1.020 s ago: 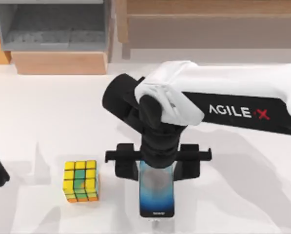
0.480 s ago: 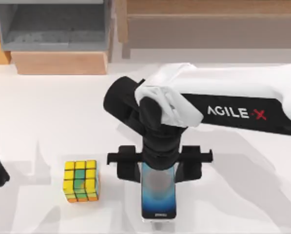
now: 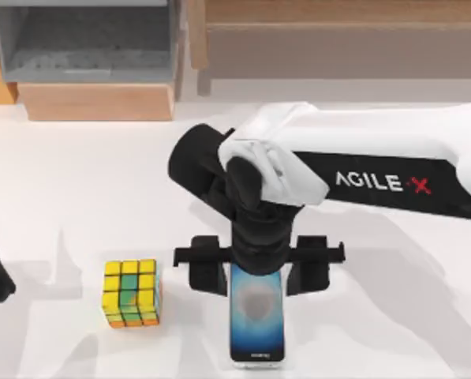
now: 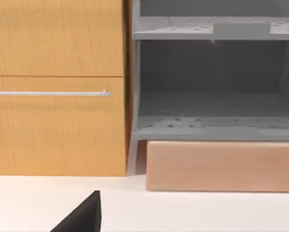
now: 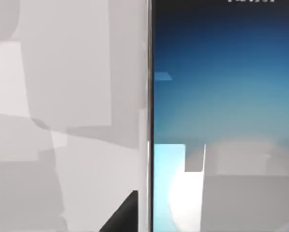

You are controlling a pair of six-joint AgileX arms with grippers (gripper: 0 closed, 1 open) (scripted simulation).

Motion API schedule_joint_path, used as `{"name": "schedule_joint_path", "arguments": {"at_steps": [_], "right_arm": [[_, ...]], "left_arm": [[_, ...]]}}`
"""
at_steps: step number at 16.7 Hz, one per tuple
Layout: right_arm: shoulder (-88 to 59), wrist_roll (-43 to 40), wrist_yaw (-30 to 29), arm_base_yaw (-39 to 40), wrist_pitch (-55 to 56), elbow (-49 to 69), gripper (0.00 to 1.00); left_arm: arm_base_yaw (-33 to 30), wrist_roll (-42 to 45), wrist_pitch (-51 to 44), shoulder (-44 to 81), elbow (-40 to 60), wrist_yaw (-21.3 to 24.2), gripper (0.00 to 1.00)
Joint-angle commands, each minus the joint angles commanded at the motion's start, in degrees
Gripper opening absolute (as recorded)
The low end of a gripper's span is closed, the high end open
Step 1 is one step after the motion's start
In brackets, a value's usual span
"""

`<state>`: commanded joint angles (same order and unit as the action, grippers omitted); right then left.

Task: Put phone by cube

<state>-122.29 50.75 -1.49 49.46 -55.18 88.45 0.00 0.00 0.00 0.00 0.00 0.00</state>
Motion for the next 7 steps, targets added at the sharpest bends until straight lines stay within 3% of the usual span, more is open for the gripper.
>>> {"name": "schedule_joint_path", "arguments": {"at_steps": [2, 7], "right_arm": [[0.0, 0.0, 0.0, 0.0, 0.0, 0.0, 1.0], [0.0, 0.0, 0.0, 0.0, 0.0, 0.0, 1.0]], "left_arm": [[0.0, 0.0, 0.0, 0.0, 0.0, 0.0, 1.0], [0.0, 0.0, 0.0, 0.0, 0.0, 0.0, 1.0]]}}
